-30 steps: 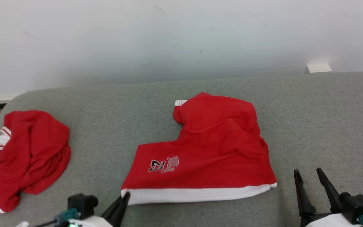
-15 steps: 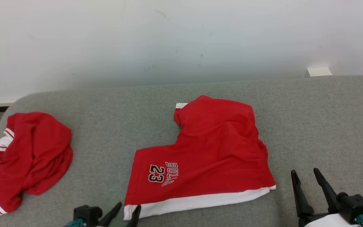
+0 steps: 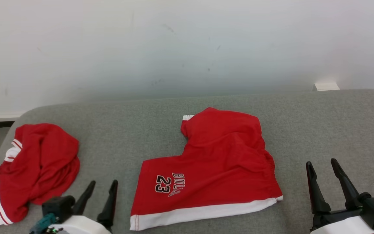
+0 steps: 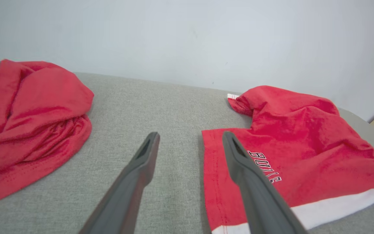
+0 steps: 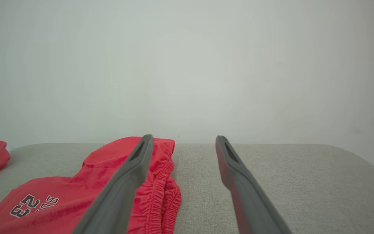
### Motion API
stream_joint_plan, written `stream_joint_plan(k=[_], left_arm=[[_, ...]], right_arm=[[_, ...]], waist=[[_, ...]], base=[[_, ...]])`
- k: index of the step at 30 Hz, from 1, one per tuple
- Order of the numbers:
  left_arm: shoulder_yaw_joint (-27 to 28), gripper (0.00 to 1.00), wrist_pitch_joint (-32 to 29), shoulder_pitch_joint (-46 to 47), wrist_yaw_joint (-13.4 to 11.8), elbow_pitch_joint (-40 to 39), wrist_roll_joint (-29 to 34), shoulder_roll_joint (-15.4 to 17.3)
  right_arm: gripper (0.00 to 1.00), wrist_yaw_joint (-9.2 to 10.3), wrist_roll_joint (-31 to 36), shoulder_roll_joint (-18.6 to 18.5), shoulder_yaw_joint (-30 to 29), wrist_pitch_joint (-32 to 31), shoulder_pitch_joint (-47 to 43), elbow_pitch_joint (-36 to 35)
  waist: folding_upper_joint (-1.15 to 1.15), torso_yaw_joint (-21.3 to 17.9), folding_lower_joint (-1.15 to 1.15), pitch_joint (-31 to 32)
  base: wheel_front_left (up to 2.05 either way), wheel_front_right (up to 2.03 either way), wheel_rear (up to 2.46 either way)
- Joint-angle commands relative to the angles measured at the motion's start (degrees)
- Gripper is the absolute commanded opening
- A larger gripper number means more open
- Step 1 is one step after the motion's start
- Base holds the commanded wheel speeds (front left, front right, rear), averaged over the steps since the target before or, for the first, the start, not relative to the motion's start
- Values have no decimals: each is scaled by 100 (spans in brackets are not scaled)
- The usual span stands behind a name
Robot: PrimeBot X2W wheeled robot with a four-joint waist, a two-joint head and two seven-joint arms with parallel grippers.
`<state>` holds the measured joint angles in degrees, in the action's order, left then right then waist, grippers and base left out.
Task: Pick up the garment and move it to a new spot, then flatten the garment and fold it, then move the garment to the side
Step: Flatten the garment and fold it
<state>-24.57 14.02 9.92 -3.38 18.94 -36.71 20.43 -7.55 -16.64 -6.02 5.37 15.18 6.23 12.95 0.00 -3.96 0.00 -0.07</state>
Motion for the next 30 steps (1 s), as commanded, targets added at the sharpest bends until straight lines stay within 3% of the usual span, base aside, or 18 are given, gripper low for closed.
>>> stream_joint_plan(k=[1, 6, 14, 30], left_arm=[[124, 100, 59, -90, -84, -41, 70, 64], [535, 100, 108, -191, -253, -271, 193, -73], [1281, 100, 111, -579, -115, -720, 997, -537], [2111, 100, 112, -778, 508, -558, 1895, -1246]], right_arm=[[100, 13, 36, -78, 43, -8, -106, -145], [100, 13, 63, -108, -9, -8, -234, -494], [100, 13, 81, -129, 55, -8, -474, -527], [100, 13, -81, -238, 228, -8, -499, -317]], waist=[[0, -4, 0, 14], [0, 25, 0, 42], [0, 76, 0, 6], [0, 34, 0, 27]], base=[[0, 0, 0], [0, 0, 0], [0, 0, 0], [0, 0, 0]])
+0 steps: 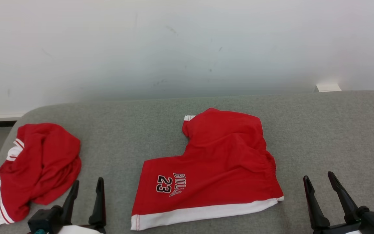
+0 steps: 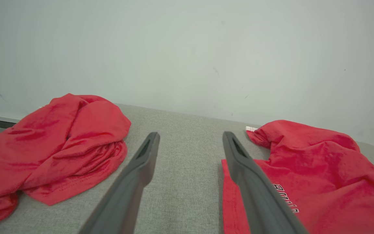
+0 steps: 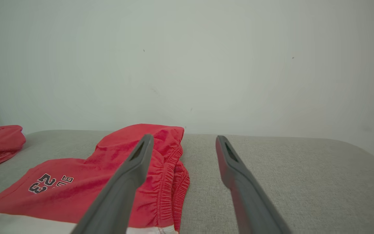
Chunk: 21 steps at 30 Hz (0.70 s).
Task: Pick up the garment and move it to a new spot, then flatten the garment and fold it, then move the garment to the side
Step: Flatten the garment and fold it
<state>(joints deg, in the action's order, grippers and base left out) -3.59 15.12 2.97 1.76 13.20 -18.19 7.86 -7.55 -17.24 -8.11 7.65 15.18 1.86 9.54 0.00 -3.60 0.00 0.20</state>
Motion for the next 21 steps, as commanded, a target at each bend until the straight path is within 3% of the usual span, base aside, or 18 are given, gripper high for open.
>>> stream_joint_plan(k=[1, 9, 15, 21], left_arm=[[48, 100, 2, -86, 25, 17, 72, -20], [48, 100, 2, -130, 289, 176, 241, -159], [-211, 100, -90, -136, 457, 387, 131, -47], [-606, 100, -713, -9, 528, 465, -37, 59]], right_arm=[[100, 13, -25, -23, 14, -8, -74, 31], [100, 13, -168, -140, 390, -13, 16, 460], [100, 13, -405, -315, 955, -546, 441, 1169], [100, 13, -553, -385, 1291, -1203, 1014, 1938]], waist=[[0, -16, 0, 2], [0, -76, 0, -10], [0, 0, 0, -91], [0, 146, 0, -235]], base=[[0, 0, 0], [0, 0, 0], [0, 0, 0], [0, 0, 0]])
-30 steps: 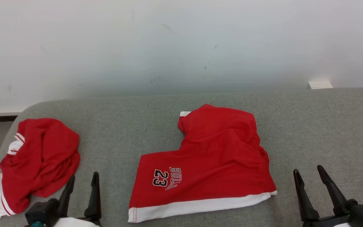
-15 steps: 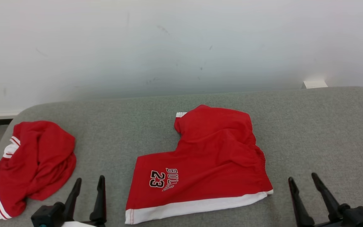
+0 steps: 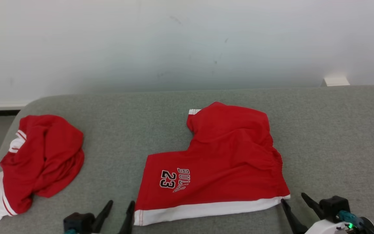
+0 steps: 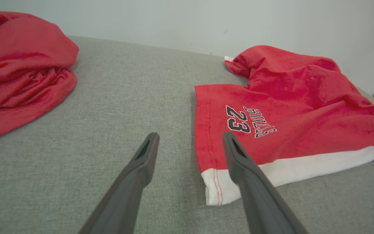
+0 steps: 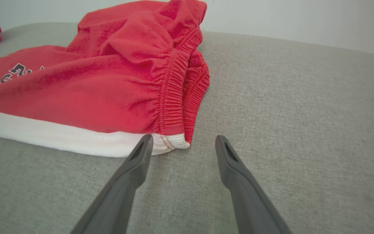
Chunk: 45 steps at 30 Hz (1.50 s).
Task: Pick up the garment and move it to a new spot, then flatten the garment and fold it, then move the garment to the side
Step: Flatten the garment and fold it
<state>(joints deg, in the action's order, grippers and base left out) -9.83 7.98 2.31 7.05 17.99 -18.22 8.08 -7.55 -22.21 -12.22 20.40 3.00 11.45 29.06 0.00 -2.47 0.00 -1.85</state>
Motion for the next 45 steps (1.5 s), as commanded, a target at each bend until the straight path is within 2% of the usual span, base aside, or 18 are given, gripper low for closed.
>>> stream_joint_plan(k=[1, 10, 18, 20, 21, 22, 23, 24, 28, 36, 39, 45], left_arm=[[-57, 100, -120, 64, 13, -7, -67, 50], [-637, 100, -764, 296, 45, 171, -283, 203], [-1030, 100, -914, 572, 47, 438, -521, 274], [-1111, 100, -891, 636, 48, 518, -610, 269], [-1131, 77, -888, 667, 48, 560, -654, 261], [-1141, 52, -886, 694, 48, 594, -662, 253], [-1156, 8, -882, 714, 48, 633, -668, 251], [-1171, 0, -875, 727, 48, 660, -697, 254], [-1176, 0, -775, 744, 48, 660, -790, 307], [-1064, 0, -458, 777, 48, 232, -930, 432], [-1015, 0, -454, 893, 43, -4, -920, 525], [-937, 0, -730, 1486, 44, -499, -992, 784]], right_arm=[[100, 13, -54, 15, 54, -38, 142, 74], [100, 13, -260, 46, 401, 2, 646, 718], [100, 13, -495, 89, 820, 140, 860, 1089], [80, 13, -559, 85, 898, 172, 909, 1171], [46, 13, -587, 89, 952, 188, 922, 1201], [31, 12, -632, 96, 1004, 215, 936, 1225], [13, 12, -673, 94, 1054, 255, 966, 1239], [0, 12, -719, 88, 1085, 291, 993, 1257], [0, 12, -846, 8, 1221, 471, 1063, 1265], [0, 12, -1063, -212, 1269, 644, 1108, 833], [0, 12, -1491, -137, 1254, 564, 1133, 342], [0, 13, -2123, -537, 1449, 68, 1665, -714]], waist=[[0, 65, 0, -64], [0, 255, 0, -260], [0, 271, 0, -422], [0, 263, 0, -440], [0, 257, 0, -441], [0, 250, 0, -439], [0, 242, 0, -435], [0, 232, 0, -422], [0, 208, 0, -349], [0, 181, 0, -138], [0, 140, 0, -101], [0, 0, 0, -279]], base=[[0, 0, 0], [0, 0, 0], [0, 0, 0], [0, 0, 0], [0, 0, 0], [0, 0, 0], [0, 0, 0], [0, 0, 0], [0, 0, 0], [0, 0, 0], [0, 0, 0], [0, 0, 0]])
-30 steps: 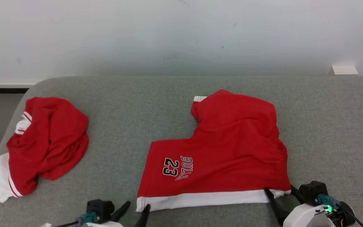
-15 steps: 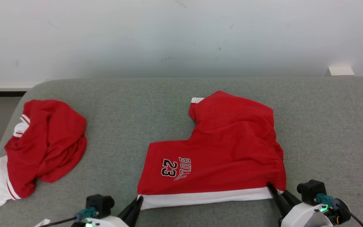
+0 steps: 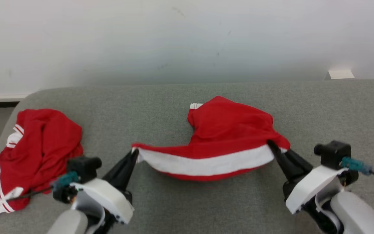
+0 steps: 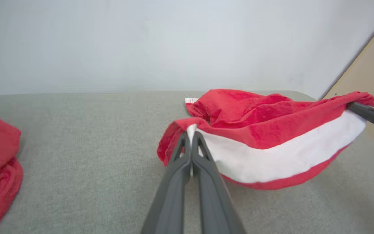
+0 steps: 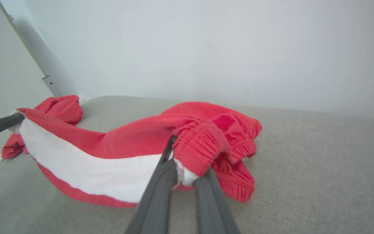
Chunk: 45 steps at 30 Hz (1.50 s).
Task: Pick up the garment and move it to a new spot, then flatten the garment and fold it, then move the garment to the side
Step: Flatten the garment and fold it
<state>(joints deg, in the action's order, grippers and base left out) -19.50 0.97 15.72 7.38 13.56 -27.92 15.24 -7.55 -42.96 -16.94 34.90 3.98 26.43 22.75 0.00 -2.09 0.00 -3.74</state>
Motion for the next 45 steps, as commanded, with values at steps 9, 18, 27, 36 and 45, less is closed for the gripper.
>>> stream_joint_plan(k=[9, 18, 27, 36, 45], left_arm=[[-127, 0, -521, 2014, 14, -236, -240, 528], [-598, 0, -393, 4776, 15, 1033, -595, 787], [-899, 0, 107, 6809, 3, 2331, -530, 724], [-1240, 0, 437, 8071, 4, 3097, -812, 638], [-2318, 0, 630, 7239, 5, 2890, -1514, 1013]], right_arm=[[0, 12, -612, -314, -121, -586, 1696, -609], [0, 12, -1169, -1, -339, -742, 4113, 349], [0, 12, -1159, 69, -451, 8, 5967, 1551], [0, 13, -1242, 247, -331, 541, 6942, 2181], [0, 12, -1791, 246, 677, 177, 5859, 1875]], waist=[[0, -91, 0, -990], [0, -199, 0, -2164], [0, -183, 0, -2560], [0, -171, 0, -2634], [0, -130, 0, -2286]], base=[[0, 0, 0], [0, 0, 0], [0, 0, 0], [0, 0, 0], [0, 0, 0]])
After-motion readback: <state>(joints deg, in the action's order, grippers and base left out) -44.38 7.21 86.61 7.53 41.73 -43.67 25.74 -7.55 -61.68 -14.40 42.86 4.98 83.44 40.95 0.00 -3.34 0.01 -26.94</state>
